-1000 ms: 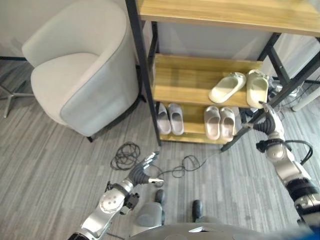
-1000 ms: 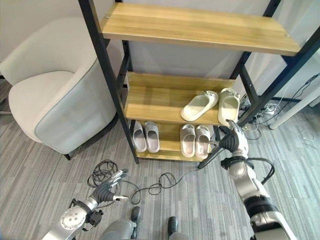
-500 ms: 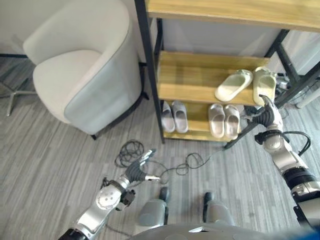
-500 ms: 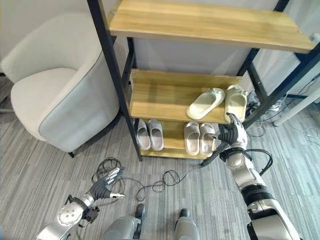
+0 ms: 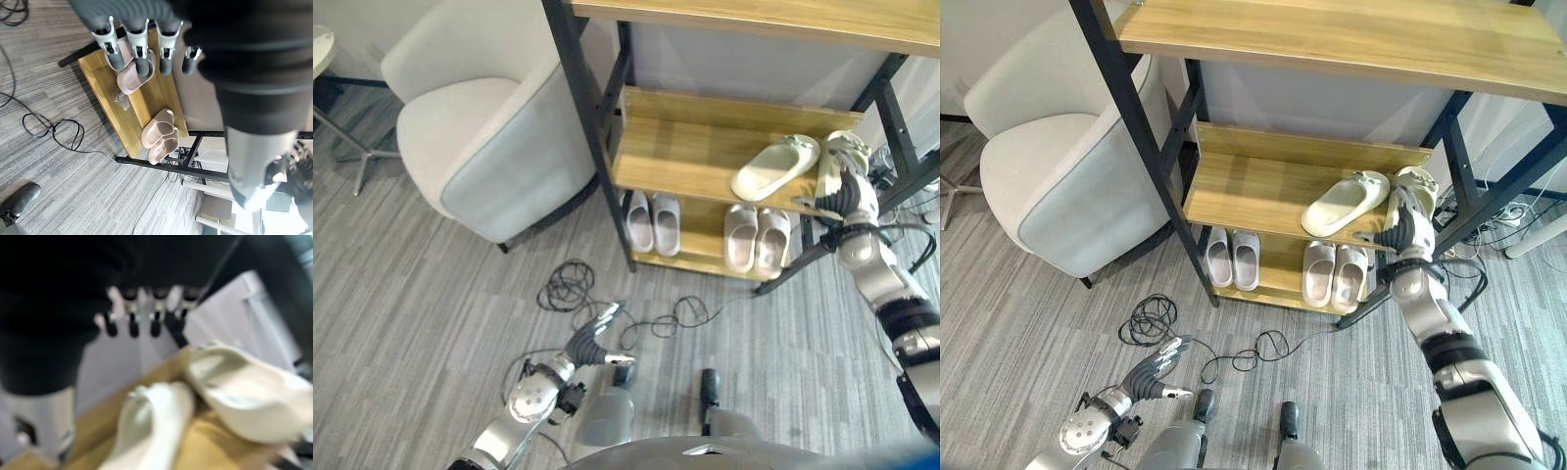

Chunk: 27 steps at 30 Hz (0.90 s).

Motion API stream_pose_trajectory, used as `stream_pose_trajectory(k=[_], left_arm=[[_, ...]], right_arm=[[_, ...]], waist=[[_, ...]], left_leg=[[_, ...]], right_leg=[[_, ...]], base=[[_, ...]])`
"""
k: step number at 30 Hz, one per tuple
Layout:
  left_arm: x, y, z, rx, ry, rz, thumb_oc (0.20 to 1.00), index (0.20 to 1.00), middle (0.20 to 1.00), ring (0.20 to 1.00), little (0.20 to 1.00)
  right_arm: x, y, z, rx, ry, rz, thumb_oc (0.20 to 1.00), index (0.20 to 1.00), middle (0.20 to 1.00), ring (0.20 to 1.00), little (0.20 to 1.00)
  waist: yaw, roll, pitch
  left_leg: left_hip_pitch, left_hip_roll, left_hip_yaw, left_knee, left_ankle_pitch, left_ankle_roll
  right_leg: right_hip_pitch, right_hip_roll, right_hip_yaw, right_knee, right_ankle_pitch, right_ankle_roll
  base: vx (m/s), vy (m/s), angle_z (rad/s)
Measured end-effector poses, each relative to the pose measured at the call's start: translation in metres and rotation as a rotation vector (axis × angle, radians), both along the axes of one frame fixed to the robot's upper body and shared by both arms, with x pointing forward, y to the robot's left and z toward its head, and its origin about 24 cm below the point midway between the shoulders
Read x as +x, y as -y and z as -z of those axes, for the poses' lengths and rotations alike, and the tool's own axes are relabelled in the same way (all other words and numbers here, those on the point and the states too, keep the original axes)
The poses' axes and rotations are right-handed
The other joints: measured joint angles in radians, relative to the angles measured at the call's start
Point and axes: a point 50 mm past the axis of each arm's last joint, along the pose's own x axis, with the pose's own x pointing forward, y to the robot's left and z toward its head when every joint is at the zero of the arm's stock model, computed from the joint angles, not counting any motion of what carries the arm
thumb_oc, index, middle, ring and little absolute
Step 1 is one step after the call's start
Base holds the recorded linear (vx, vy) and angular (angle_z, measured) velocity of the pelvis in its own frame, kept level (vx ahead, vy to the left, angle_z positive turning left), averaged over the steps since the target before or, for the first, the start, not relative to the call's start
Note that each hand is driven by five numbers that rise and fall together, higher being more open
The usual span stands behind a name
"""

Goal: Arrange the slippers neatly on the shoe rack.

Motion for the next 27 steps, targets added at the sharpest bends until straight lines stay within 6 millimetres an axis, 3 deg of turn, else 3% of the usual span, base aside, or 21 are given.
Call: stream_pose_trajectory(k=[5,14,18,27], left_arm=[[0.007,-0.001,0.002,0.014,0.008,-0.021,1.000,1.000,1.000,1.000,1.000],[0.021,-0.003,-0.003,0.023,0.054,-0.055,1.000,1.000,1.000,1.000,1.000],[0.027,-0.002,-0.007,0.024,0.082,-0.068,1.000,1.000,1.000,1.000,1.000],[0.036,0.000,-0.014,0.018,0.116,-0.065,1.000,1.000,1.000,1.000,1.000]], right_arm=[[0.011,-0.003,-0.024,-0.014,0.040,-0.007,1.000,1.000,1.000,1.000,1.000],[0.026,0.003,-0.050,-0.012,0.048,0.049,1.000,1.000,1.000,1.000,1.000],[0.026,0.014,-0.047,-0.008,0.012,0.107,1.000,1.000,1.000,1.000,1.000],[0.029,0.014,-0.053,-0.027,0.006,0.114,1.000,1.000,1.000,1.000,1.000]], waist=[[0.026,0.026,0.018],[0.052,0.018,0.076],[0.063,0.010,0.097],[0.055,-0.004,0.106]], left_leg=[[-0.052,-0.017,-0.013,-0.002,0.016,0.004],[-0.128,-0.046,-0.050,0.030,0.021,0.008],[-0.137,-0.053,-0.058,0.033,0.023,0.009],[-0.137,-0.062,-0.056,0.033,0.023,0.010]], right_leg=[[-0.043,-0.011,-0.016,-0.001,0.010,0.006],[-0.092,-0.027,-0.049,0.018,0.003,0.014],[-0.097,-0.033,-0.056,0.023,0.000,0.018],[-0.099,-0.042,-0.054,0.025,-0.002,0.021]], base=[[-0.01,0.046,0.15],[0.01,0.021,0.12],[0.02,0.005,0.09],[0.00,0.000,0.00]])
